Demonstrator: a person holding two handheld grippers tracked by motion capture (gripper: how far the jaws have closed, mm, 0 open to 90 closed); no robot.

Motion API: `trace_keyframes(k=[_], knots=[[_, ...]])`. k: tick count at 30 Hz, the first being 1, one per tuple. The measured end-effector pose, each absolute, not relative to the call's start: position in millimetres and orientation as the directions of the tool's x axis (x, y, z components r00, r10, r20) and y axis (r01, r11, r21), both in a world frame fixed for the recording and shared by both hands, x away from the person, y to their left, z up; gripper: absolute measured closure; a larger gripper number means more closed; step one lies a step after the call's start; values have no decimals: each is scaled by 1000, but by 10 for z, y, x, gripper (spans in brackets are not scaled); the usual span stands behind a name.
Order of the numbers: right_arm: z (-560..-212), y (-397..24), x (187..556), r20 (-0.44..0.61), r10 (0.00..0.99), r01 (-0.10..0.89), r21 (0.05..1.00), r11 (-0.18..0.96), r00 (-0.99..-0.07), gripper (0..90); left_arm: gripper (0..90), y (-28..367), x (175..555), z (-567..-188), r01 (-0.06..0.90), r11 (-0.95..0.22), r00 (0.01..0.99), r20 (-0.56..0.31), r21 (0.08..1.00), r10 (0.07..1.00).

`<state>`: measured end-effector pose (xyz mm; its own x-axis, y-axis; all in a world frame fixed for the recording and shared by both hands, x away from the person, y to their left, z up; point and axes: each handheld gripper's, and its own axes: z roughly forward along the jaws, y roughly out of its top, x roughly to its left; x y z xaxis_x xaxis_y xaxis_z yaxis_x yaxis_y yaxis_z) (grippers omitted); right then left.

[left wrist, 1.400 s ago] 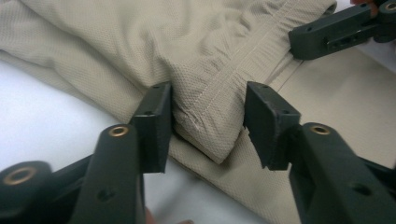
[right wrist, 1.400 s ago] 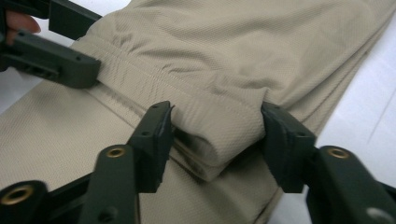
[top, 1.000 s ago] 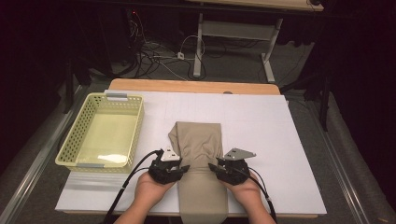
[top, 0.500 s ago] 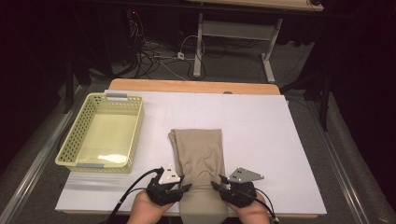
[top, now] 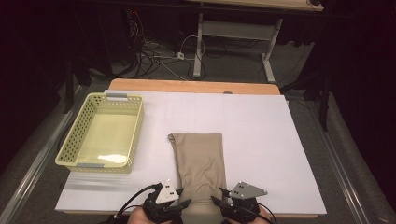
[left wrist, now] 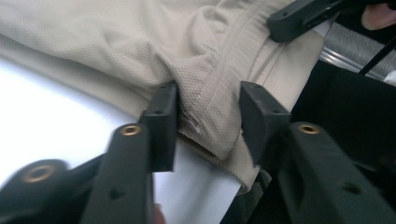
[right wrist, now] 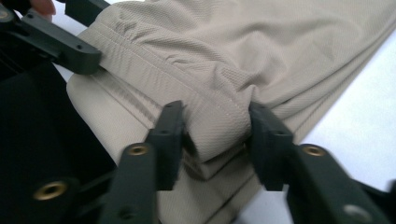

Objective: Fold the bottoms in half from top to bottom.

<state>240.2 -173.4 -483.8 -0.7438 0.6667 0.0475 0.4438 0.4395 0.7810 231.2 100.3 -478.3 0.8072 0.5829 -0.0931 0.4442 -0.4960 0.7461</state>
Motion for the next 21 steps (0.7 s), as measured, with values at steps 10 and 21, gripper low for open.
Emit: trace_keyframes(k=[10, 21], knots=[[-4794, -2047, 2118, 53, 697, 425, 824, 373, -715, 711, 155, 1302, 2291, -4736, 431, -376, 793, -145, 820, 592], [-4907, -1911, 2137, 47, 670, 433, 796, 423, -741, 805, 0, 1209, 2283, -4749, 428, -385, 791, -133, 818, 597]])
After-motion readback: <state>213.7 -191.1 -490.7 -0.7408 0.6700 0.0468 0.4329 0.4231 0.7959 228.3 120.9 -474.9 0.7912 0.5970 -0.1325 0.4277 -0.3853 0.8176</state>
